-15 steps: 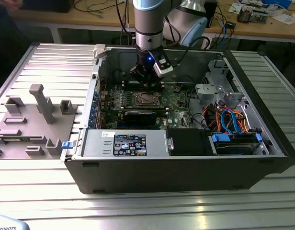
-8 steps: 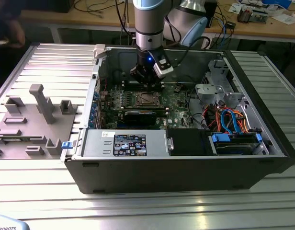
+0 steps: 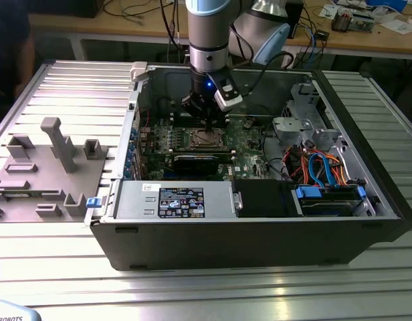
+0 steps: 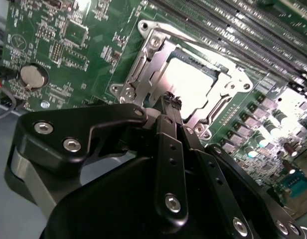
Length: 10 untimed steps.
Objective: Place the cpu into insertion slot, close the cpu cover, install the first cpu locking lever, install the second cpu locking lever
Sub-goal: 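Install the first cpu locking lever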
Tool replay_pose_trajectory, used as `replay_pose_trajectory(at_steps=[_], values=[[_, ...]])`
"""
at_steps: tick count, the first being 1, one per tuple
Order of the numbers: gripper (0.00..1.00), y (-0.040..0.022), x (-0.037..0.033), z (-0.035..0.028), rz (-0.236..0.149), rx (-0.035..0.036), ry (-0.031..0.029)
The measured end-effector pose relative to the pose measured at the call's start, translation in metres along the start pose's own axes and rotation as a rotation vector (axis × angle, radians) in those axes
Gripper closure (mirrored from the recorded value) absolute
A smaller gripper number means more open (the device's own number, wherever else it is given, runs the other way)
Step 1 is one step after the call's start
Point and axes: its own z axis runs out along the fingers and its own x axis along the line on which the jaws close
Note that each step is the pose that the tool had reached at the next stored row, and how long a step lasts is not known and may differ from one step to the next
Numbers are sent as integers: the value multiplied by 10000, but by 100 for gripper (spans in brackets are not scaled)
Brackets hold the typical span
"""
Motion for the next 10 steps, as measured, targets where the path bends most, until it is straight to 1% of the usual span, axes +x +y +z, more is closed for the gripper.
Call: replay_pose_trajectory(at_steps=[2, 10], values=[[89, -28, -1, 0, 27, 23, 0], [89, -103, -3, 0, 93, 95, -3]])
